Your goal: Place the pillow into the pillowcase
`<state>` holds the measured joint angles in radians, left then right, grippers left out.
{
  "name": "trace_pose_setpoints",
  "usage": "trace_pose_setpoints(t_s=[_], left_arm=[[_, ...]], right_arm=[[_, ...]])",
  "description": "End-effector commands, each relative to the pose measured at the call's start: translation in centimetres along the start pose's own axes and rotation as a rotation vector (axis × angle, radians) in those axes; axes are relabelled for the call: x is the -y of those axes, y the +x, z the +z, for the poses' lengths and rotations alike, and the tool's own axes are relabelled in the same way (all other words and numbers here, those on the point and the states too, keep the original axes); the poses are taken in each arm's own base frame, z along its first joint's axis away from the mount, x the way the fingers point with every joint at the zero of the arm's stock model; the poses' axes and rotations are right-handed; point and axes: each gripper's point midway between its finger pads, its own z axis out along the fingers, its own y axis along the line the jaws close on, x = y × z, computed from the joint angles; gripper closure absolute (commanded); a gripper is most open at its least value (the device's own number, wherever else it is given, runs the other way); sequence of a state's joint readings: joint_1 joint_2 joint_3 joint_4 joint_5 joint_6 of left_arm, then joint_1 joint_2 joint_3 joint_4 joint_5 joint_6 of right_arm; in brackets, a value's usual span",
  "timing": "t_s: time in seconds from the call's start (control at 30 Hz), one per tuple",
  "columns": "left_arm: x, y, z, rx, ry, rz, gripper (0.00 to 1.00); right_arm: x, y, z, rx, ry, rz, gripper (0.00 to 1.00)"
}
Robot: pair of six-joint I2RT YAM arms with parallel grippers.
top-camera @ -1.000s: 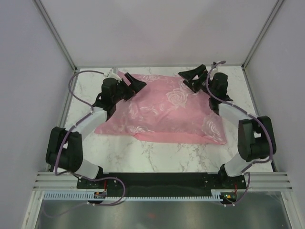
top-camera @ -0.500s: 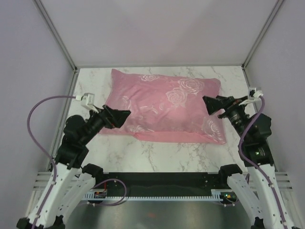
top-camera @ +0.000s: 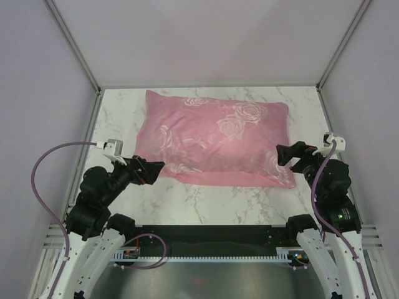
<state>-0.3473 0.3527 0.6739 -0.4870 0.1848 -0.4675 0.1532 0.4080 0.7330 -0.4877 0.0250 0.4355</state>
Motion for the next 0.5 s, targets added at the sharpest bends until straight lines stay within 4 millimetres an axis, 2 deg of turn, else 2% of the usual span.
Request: trace_pose_setpoints(t_s=[0.0, 0.47], left_arm=[[0.01, 0.12, -0.40, 0.003, 0.010, 0.053, 0.00], [0.13, 0.31, -0.46, 0.003, 0.013, 0.051, 0.00]], right_arm=[[0.93, 0.04, 0.06, 0.000, 0.048, -0.023, 0.05], [0.32, 0.33, 0.17, -0.024, 0.021, -0.009, 0.04]])
